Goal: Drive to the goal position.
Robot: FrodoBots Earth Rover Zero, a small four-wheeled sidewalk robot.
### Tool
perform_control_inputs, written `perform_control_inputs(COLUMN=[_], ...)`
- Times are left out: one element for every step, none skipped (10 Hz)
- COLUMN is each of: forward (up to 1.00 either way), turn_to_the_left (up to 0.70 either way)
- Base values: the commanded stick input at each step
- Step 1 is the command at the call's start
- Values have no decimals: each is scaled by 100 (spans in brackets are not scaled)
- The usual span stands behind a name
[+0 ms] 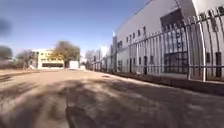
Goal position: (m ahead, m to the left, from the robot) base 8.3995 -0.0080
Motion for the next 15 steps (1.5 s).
perform_control_inputs(forward=[100, 100, 100, 100, 100, 100, 100, 100, 100, 100, 100, 100, 100, 100, 100], turn_to_the_left=[27, 27, 27, 27, 27, 0, 11, 22, 27, 27, 0, 0, 0, 0, 0])
